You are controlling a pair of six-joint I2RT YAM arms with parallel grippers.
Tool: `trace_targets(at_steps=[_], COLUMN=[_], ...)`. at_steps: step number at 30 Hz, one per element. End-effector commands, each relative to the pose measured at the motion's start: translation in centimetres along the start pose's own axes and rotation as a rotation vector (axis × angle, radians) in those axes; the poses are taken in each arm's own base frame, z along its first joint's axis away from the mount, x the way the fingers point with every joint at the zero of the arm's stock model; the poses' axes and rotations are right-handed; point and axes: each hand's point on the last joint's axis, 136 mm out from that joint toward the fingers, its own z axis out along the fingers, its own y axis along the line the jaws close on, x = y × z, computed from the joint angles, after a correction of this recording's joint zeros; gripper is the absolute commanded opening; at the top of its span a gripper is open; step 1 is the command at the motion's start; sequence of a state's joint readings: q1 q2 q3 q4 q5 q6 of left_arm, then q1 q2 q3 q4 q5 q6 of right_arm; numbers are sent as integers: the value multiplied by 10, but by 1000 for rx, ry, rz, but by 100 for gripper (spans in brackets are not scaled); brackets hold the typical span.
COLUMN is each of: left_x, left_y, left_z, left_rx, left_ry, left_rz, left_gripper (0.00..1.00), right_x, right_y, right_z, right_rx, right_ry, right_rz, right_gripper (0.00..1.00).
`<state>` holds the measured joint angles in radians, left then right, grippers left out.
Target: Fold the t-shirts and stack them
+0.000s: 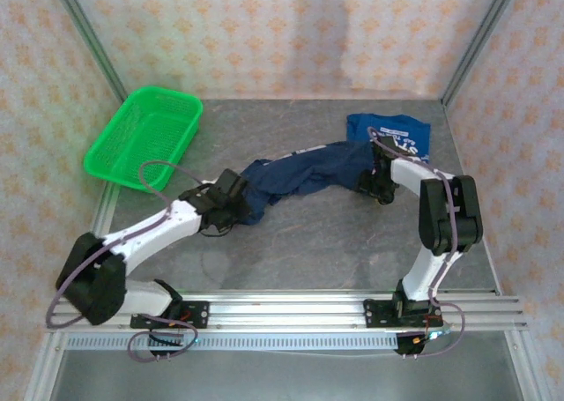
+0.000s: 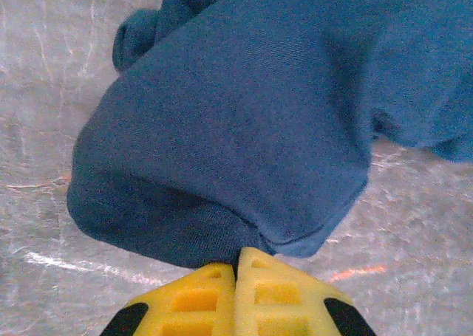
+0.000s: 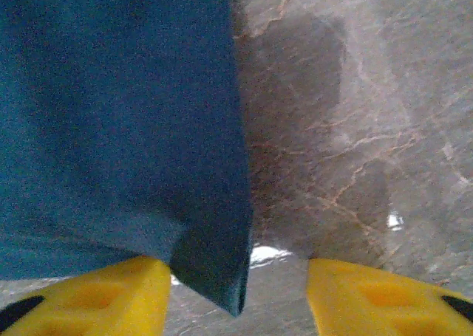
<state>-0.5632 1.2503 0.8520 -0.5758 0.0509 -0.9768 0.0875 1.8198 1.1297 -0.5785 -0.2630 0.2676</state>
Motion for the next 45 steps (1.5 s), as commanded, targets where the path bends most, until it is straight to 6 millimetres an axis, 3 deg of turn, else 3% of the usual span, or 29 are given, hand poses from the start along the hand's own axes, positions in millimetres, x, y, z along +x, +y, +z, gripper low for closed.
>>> trace_targets(at_steps=[1,4,7,12,17,27,30,33,36,40,45], left_x=[-3,-10,-19,-40,-61,-102,-109,-112,-113,-120,-124], left_y=[15,15,16,16,16,-4,-3,-1,-2,9,24], left_z=[-20,-33,-48,-82,-115,-197,-210,-202,-180,-148,-107], left_rx=[-69,-60,-55,-50,-34,44,45,14,-13,-107,-217], left_ry=[-20,-44,-68,-140,-230,-406,-448,-443,-428,-435,-406], left_rz=[92,109,123,151,149,175,184,202,217,228,250], left_gripper=[0,0,0,0,0,0,0,0,0,0,0], right_x=[-62,-70,-76,-73,-38,40,57,67,66,47,-1], right_y=[33,42,48,50,47,57,58,57,48,44,46], right_z=[12,16,2,-47,-95,-219,-236,-228,-197,-130,-52], right_rx=[-111,-123,-143,-181,-268,-515,-570,-559,-463,-307,-165], right_ry=[-170,-145,-164,-241,-253,-244,-216,-149,-79,61,126], right_rz=[19,18,15,6,35,50,94,121,123,91,68], right_gripper=[37,19,4,0,0,0,0,0,0,0,3])
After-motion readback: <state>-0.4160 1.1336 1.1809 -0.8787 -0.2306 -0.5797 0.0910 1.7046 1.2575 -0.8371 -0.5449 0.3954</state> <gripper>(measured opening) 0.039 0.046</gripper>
